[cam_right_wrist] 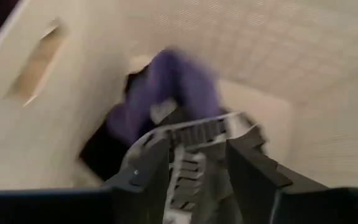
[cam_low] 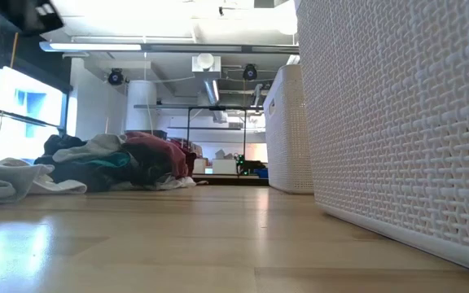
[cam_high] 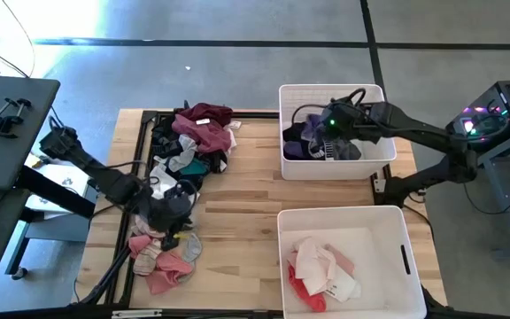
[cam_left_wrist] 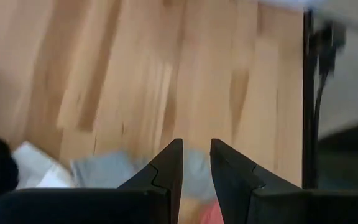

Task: Sort clothes
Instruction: Put the pink shirt into the bottom bin

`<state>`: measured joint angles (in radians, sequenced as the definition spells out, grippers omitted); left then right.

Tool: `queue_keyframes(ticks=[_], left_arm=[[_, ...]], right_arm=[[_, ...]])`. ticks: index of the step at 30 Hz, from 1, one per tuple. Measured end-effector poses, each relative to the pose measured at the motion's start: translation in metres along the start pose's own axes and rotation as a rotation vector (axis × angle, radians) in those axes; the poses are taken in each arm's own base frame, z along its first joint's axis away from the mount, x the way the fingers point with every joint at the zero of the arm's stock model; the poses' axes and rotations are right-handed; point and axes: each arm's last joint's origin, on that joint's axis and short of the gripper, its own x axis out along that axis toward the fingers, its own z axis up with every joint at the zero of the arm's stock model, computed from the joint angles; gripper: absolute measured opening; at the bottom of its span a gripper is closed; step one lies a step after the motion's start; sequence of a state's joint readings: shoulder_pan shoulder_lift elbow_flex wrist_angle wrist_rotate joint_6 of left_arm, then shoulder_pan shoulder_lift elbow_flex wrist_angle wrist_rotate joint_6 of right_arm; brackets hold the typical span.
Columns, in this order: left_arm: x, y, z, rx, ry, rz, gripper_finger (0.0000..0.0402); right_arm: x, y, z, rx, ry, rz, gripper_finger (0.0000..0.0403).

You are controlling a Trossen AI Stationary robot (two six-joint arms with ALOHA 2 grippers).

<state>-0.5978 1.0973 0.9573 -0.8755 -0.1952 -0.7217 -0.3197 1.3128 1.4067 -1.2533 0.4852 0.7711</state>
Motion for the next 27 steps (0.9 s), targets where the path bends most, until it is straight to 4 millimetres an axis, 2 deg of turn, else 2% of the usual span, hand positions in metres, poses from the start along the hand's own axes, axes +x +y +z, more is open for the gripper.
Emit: queue_keyframes(ticks=[7,11,15,18,23,27], left_arm=[[0.008,-0.009,-0.035,0.273,0.161,-0.048,0.0071],[0.025,-0.018,-0.056,0.408,0.206,-0.233,0.0073],[0.042,-0.031,-0.075,0.520,0.164,-0.466,0.0087],[0.055,-0.035,-0.085,0.497,0.091,-0.500,0.0110],[0.076,-0.027,-0.098,0.318,0.057,-0.322,0.0150],[0.086,-0.035,-0.101,0.268,0.087,-0.378,0.0167]], right_arm=[[-0.034,0.043,-0.037,-0.040,-0.079,0.206,0.0147],[-0.059,0.068,-0.061,-0.008,-0.198,0.345,0.0147],[-0.080,0.086,-0.084,0.001,-0.292,0.437,0.0147],[-0.089,0.096,-0.099,-0.008,-0.329,0.478,0.0147],[-0.092,0.109,-0.118,-0.051,-0.361,0.487,0.0147],[-0.088,0.116,-0.124,-0.050,-0.353,0.479,0.0147]])
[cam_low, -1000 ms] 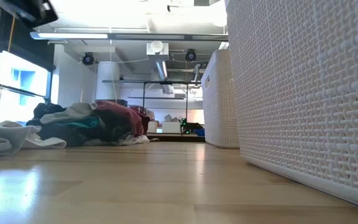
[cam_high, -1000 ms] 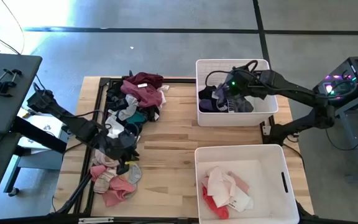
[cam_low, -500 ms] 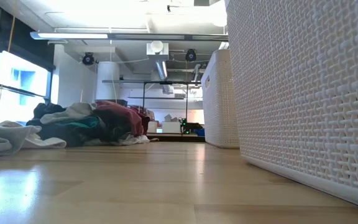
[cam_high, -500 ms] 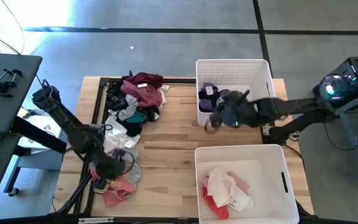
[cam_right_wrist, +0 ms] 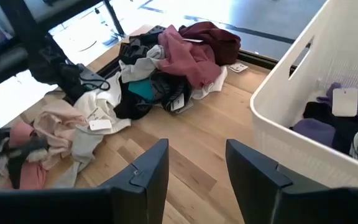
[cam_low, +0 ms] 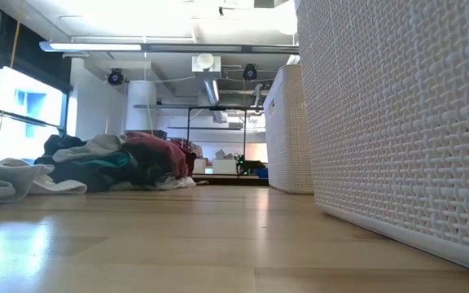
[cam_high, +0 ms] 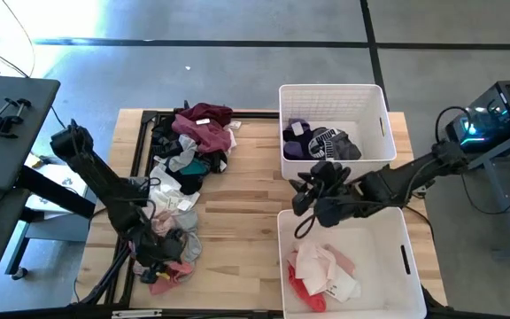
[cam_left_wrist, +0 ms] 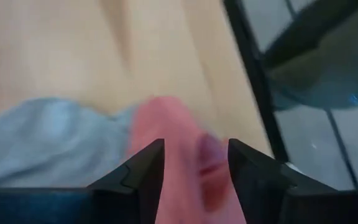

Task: Sort clothes
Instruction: Put the pink shirt into the bottom bin

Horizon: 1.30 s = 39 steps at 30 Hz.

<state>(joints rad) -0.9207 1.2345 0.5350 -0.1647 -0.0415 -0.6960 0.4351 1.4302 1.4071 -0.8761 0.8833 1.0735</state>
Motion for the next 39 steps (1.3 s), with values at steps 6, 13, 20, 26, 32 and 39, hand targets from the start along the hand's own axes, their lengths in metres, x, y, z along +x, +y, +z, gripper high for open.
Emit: queue_keyframes(ticks=[6,13,20,26,32,39], left_arm=[[0.022,-0.002,-0.009,0.065,0.075,0.003,0.0153],[0.034,0.001,-0.014,0.042,0.124,0.033,0.0063],[0.019,0.002,-0.008,0.005,0.141,0.071,0.0010],[-0.020,0.002,0.028,0.108,0.098,0.242,0.0003],[-0.054,0.000,0.066,0.249,0.035,0.329,0.0001],[-0.093,0.003,0.117,0.343,-0.113,0.436,0.0001]], right_arm=[[0.006,0.004,-0.001,0.023,-0.006,-0.002,0.0147],[0.006,0.006,0.000,0.041,-0.018,0.015,0.0147],[0.005,0.015,0.006,0.102,-0.056,0.081,0.0147],[0.002,0.028,0.017,0.067,-0.138,0.185,0.0147],[-0.003,0.041,0.030,-0.070,-0.216,0.324,0.0147],[0.005,0.050,0.024,-0.164,-0.195,0.383,0.0147]])
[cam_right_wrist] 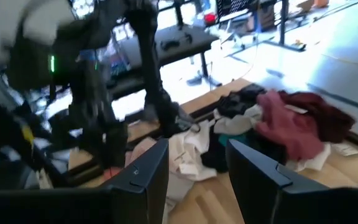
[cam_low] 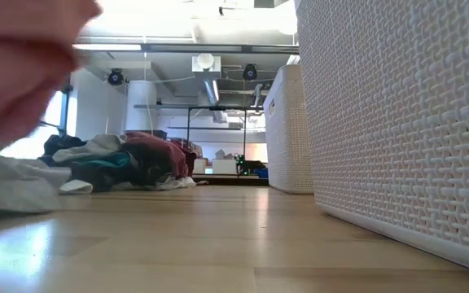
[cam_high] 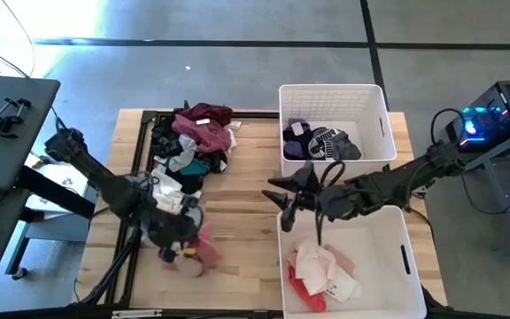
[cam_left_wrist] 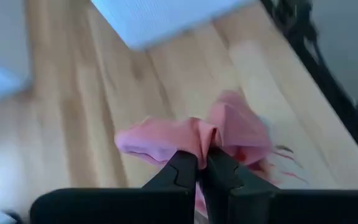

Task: Sort clothes
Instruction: Put the pink shirt into the bottom bin

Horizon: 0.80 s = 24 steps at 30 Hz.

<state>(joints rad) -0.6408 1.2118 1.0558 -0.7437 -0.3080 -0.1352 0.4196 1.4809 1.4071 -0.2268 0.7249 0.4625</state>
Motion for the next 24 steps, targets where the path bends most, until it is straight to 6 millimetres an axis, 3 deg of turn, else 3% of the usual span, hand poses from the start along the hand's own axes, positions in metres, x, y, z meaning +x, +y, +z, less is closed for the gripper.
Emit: queue_keyframes(ticks=[7,13,24], left_arm=[[-0.033,0.033,0.042,0.030,-0.156,0.088,0.0001],[-0.058,0.052,0.063,0.062,-0.251,0.142,0.0001],[-0.066,0.067,0.078,0.039,-0.373,0.201,0.0001]], right_arm=[[0.026,0.007,-0.024,-0.004,0.116,0.088,0.0147],[0.052,0.014,-0.042,0.049,0.169,0.179,0.0151],[0.095,0.021,-0.054,0.000,-0.002,0.261,0.0203]])
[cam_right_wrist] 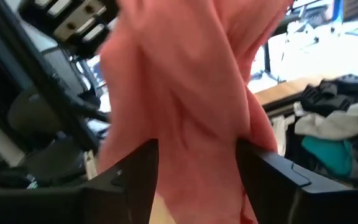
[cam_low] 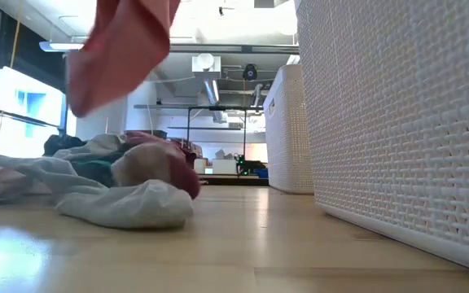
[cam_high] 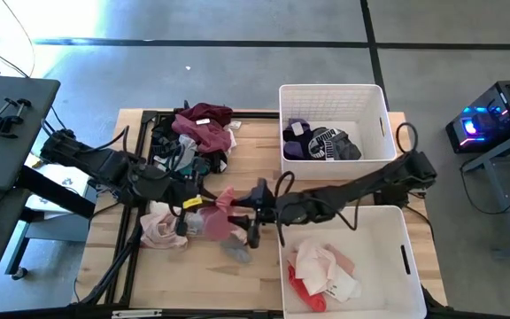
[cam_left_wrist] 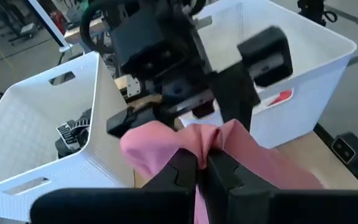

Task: Sort clothes
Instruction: Put the pink shirt into the bottom bin

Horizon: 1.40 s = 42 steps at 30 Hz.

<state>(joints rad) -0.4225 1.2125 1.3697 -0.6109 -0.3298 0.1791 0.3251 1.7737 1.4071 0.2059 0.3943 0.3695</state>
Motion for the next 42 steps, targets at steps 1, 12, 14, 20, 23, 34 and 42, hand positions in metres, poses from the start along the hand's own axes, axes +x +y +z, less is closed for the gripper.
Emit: queue_keyframes(ticks=[1,12,14,20,23,34,42], left_arm=[[0.000,0.000,0.001,-0.001,-0.006,0.002,0.0001],[0.009,0.001,0.005,-0.003,-0.041,0.015,0.0001],[0.013,-0.001,0.007,0.005,-0.059,0.019,0.0001],[0.019,-0.002,0.011,0.009,-0.093,0.028,0.0006],[0.016,0.000,0.013,-0.009,-0.109,0.036,0.0025],[-0.013,0.012,0.015,-0.090,-0.164,0.096,0.0121],[-0.041,0.020,-0.004,-0.152,-0.033,0.173,0.0133]], right_arm=[[0.002,-0.001,0.000,-0.006,-0.013,-0.006,0.0205],[0.006,-0.002,0.012,-0.144,-0.136,0.053,0.0205],[0.006,-0.002,0.013,-0.156,-0.139,0.064,0.0198],[0.006,-0.002,0.013,-0.139,-0.136,0.067,0.0111],[0.006,-0.001,0.012,-0.106,-0.134,0.068,0.0035],[-0.045,0.024,0.047,-0.146,-0.256,-0.075,0.0005],[-0.128,0.050,0.089,-0.149,-0.343,-0.089,0.0004]])
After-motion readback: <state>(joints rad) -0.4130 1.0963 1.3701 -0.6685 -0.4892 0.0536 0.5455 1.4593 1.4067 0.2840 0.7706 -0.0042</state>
